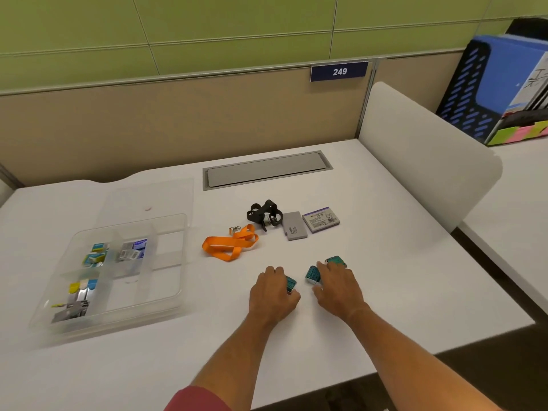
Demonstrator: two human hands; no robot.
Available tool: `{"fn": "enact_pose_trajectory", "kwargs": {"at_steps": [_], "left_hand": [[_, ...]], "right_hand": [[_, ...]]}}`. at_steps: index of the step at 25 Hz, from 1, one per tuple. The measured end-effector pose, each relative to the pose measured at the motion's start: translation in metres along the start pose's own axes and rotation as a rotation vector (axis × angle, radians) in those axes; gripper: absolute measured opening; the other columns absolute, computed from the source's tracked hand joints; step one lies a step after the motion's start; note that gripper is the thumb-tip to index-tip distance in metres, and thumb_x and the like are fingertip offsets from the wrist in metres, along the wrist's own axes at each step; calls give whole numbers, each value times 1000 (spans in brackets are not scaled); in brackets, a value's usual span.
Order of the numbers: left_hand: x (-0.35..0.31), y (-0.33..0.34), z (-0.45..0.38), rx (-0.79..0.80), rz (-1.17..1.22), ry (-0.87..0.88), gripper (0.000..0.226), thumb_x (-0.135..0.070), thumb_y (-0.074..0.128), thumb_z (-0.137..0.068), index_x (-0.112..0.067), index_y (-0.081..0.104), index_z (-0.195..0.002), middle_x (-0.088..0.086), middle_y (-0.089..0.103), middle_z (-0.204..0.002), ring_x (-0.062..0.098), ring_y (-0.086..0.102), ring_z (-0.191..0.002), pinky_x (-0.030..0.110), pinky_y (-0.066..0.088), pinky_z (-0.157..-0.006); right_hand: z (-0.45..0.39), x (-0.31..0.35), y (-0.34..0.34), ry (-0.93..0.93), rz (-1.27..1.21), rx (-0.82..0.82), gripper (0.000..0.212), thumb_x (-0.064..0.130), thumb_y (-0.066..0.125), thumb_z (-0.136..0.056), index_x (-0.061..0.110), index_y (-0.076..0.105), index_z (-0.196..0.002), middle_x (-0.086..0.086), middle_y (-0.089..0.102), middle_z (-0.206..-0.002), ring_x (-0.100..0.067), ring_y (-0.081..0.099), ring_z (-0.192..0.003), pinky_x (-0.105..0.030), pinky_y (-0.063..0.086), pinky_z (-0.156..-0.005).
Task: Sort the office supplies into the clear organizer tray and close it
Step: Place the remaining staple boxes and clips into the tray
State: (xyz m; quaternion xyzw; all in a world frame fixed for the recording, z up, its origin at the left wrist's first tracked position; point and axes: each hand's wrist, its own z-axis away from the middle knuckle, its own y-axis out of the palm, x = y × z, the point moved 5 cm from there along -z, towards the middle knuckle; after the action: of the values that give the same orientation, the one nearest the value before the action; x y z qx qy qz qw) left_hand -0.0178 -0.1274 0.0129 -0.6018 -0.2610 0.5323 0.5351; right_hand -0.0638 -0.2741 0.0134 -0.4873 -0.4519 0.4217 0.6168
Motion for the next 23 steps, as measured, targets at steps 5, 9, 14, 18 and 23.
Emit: {"fn": "enact_pose_trajectory", "kwargs": {"at_steps": [5, 9, 14, 18, 23], "left_hand": [[16, -9, 3, -11, 37, -48, 43, -45, 60, -82, -17, 53, -113, 5, 53, -111, 21, 57, -101, 28, 50, -76], [25, -21, 4, -44, 74, -92, 47, -45, 61, -85, -17, 52, -121, 5, 54, -118, 21, 56, -112, 28, 52, -84], [45, -50, 8, -132, 69, -141, 46, -46, 60, -87, -18, 51, -122, 5, 56, -124, 22, 55, -116, 27, 48, -81], [73, -78, 12, -225, 63, -191, 47, -49, 60, -85, -20, 53, -122, 2, 60, -121, 19, 55, -114, 29, 50, -82], [114, -100, 15, -277, 155, -229, 44, -48, 64, -83, -19, 55, -115, 1, 62, -112, 17, 59, -104, 23, 48, -76]], "right_hand": [[-4, 8, -1, 18, -82, -11, 29, 26, 51, -93, 12, 53, -119, -6, 57, -123, -22, 56, -110, -32, 47, -87], [-10, 18, -9, 13, -169, -12, 26, 26, 55, -91, 11, 56, -113, -6, 54, -118, -22, 57, -106, -32, 47, -85], [-25, 48, -28, -12, -222, -72, 32, 35, 61, -88, 14, 56, -112, -6, 55, -114, -22, 58, -102, -32, 48, -83], [-35, 83, -36, -41, -260, -100, 36, 37, 61, -85, 14, 54, -112, -7, 56, -115, -25, 58, -104, -31, 45, -79], [-43, 131, -38, -76, -302, -111, 39, 39, 63, -84, 15, 56, -114, -6, 57, -111, -23, 59, -102, -31, 47, -78]]}}
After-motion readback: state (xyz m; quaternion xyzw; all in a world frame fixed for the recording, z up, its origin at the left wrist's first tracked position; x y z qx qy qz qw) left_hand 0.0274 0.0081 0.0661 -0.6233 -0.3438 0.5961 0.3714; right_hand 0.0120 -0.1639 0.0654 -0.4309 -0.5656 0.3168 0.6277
